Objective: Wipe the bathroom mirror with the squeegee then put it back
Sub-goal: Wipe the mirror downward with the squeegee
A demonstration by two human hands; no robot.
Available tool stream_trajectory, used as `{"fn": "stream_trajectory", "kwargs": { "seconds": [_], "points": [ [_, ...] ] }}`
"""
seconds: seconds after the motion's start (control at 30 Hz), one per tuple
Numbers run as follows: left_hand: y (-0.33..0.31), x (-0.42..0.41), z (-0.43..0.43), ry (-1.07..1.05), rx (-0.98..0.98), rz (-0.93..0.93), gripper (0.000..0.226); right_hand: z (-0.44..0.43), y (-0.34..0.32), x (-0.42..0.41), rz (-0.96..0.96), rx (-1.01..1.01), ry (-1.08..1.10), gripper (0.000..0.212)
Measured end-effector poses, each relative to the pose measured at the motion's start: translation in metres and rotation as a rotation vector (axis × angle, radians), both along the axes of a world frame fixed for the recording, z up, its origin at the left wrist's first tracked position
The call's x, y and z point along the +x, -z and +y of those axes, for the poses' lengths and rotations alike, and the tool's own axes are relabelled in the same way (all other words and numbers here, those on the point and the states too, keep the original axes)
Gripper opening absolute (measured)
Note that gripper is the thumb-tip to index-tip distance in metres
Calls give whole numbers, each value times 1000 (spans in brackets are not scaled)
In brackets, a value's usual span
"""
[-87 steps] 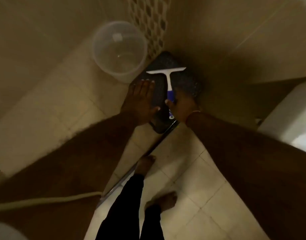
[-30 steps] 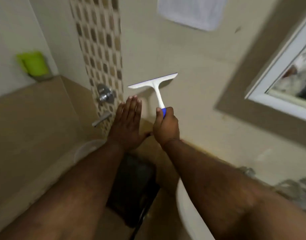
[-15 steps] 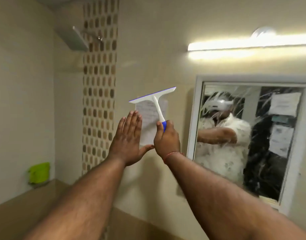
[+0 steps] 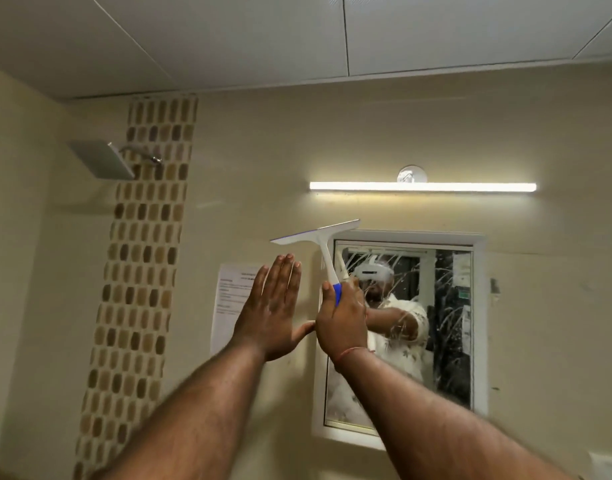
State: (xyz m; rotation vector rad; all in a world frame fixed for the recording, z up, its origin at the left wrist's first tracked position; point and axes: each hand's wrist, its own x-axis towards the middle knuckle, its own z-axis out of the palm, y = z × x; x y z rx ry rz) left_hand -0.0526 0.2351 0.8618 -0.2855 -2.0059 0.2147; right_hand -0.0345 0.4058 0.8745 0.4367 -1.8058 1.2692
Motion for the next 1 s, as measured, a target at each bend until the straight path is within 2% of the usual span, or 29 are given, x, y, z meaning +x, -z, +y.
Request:
{"fn": "stream_trajectory", "kwargs": {
  "seconds": [0.13,0.3,0.4,0.43,0.53,0.57,0.6,0.7,0.73,1.0],
  "points": [
    [-4,-20,13,21,-9,-34,119,19,2,-6,-16,-46,51,32],
    [-22,-40,27,10,-37,-189,132,36,-3,-20,-137,-179,67,53],
    [-34,-53,28,2,-57,-238,142,46,-4,-20,-181,-234,51,34],
    [-37,-58,27,-5,-60,-255,146,46,-4,-23,-174,-234,53,33],
    [-46,-71,28,-30,-78,-268,157,46,-4,-42,-207,-265,86,63],
    [-48,-75,29,-38,-95,-263,159,47,-3,-50,-203,-267,107,68],
    [-51,-78,30,-44,-110,-257,161,47,-4,-56,-208,-270,124,65],
    [-57,-87,36,-65,-142,-240,167,47,-14,-50,-186,-269,114,33],
    [-59,-90,38,-67,-139,-244,169,47,-16,-49,-184,-261,119,30],
    [-52,-112,35,-123,-158,-275,173,44,-23,-56,-155,-267,140,24]
  ]
}}
